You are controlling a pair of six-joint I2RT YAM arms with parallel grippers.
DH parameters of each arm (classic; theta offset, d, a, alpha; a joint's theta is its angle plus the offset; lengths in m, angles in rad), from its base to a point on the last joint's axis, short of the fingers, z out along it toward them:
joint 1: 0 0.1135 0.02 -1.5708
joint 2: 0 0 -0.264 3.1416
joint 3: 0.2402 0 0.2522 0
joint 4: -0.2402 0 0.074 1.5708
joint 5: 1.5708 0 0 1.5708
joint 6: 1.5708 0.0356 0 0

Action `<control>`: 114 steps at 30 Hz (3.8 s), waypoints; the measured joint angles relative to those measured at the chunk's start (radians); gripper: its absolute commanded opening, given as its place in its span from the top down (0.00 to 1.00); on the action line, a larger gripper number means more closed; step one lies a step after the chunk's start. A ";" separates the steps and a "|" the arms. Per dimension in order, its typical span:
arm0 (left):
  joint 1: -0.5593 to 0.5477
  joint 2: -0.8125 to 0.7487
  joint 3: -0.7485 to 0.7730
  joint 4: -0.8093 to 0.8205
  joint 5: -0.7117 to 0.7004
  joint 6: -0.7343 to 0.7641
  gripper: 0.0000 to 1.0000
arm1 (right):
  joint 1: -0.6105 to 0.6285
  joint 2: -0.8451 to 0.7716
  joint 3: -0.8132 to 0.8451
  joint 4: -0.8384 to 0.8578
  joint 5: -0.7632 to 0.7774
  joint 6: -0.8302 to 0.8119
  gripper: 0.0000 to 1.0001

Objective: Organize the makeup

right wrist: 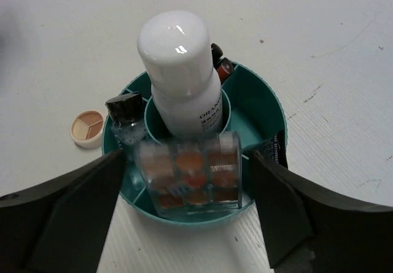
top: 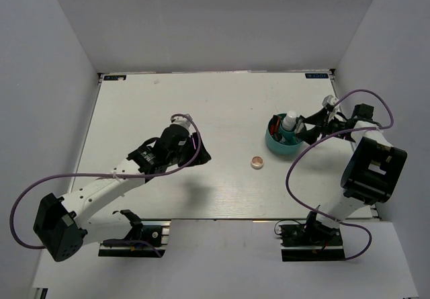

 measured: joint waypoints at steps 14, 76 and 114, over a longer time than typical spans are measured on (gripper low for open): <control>0.000 0.024 0.008 0.034 0.036 0.018 0.34 | -0.011 -0.009 0.049 -0.124 0.001 -0.084 0.14; -0.004 0.029 0.005 0.073 0.091 0.026 0.44 | 0.927 -0.016 -0.043 -0.049 1.038 0.249 0.11; -0.006 -0.072 -0.047 0.051 0.051 0.007 0.44 | 0.763 -0.452 0.082 -0.080 0.829 0.302 1.00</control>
